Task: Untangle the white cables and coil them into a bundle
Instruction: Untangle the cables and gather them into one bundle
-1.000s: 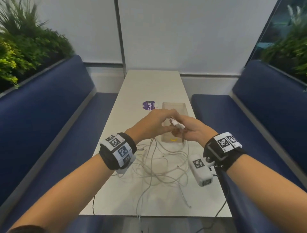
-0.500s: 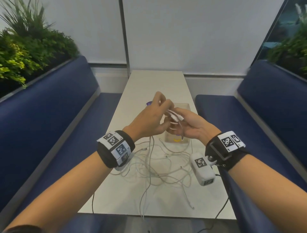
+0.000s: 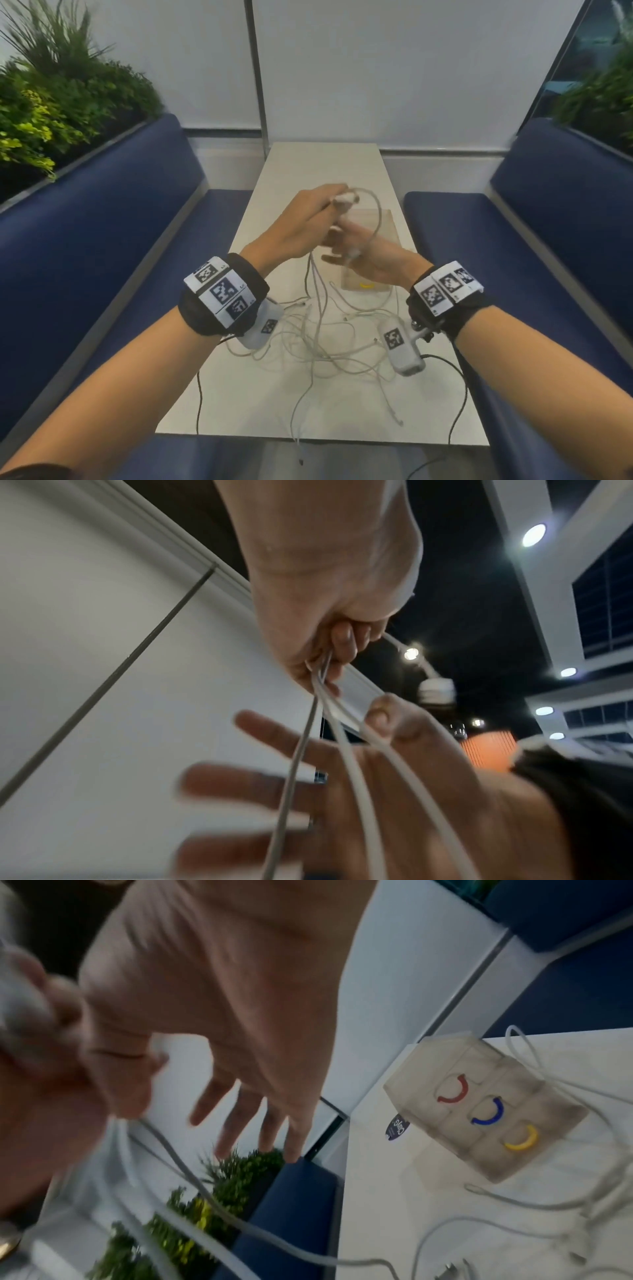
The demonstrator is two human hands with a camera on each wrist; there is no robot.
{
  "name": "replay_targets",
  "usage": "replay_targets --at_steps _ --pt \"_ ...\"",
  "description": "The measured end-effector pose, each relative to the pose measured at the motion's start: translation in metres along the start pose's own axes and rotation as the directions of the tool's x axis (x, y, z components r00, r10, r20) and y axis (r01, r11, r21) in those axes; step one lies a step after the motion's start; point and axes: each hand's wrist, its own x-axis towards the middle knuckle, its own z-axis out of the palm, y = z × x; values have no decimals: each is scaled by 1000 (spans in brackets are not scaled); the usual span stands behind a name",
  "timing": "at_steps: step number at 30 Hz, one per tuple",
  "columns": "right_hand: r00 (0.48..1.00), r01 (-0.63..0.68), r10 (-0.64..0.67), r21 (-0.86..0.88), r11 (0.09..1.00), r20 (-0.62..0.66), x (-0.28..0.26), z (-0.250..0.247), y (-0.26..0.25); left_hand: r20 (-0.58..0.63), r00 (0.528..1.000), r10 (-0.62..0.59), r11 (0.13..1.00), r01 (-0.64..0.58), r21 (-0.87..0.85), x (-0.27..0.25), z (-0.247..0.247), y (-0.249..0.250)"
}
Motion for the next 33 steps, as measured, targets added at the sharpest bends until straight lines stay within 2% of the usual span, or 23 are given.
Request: replay_targets --at_steps 2,4,6,9,11,13,15,17,20,22,23,25,29,31,33 --pt "985 -54 86 -210 976 148 1 16 15 -54 997 -48 977 36 -209 2 -9 16" --pt "974 -81 157 -401 912 162 2 25 31 -132 986 -103 938 52 -343 6 -22 27" --pt "969 -143 227 -532 835 96 -3 19 46 -261 953 -156 889 20 -458 6 -40 34" --pt "960 -259 264 -654 710 -94 -16 -9 63 -488 854 -182 862 -101 -497 2 -75 36" --pt "957 -287 197 -595 751 -214 -21 -23 66 -566 806 -171 887 -124 -444 -1 -93 30" --pt "954 -226 76 -525 820 -291 -18 -26 58 -567 810 -151 934 -71 -350 -3 -97 22" --pt "945 -153 -25 -508 848 -326 -12 -19 41 -512 847 -146 971 23 -240 -3 -86 13" --pt "953 -104 -61 -507 856 -298 -6 -8 23 -425 885 -192 974 117 -195 -4 -71 3" --pt "988 -21 -63 -532 846 -139 -5 10 -1 -271 915 -298 912 189 -363 -5 -51 -2" --pt "999 -10 27 -515 857 27 -11 22 -15 -231 913 -336 852 190 -487 -5 -46 1" --pt "988 -24 100 -527 850 117 -16 27 -21 -248 906 -342 828 166 -535 -4 -46 3" --pt "923 -83 267 -535 841 276 -26 32 -27 -326 874 -360 789 98 -607 -3 -53 8" --pt "721 -281 513 -481 831 465 -39 37 4 -505 782 -365 748 -77 -660 2 -80 22" --pt "607 -320 625 -568 758 491 -40 32 43 -589 725 -357 747 -158 -646 6 -94 29" --pt "503 -348 742 -682 643 442 -46 22 79 -653 687 -318 757 -231 -612 9 -109 34"
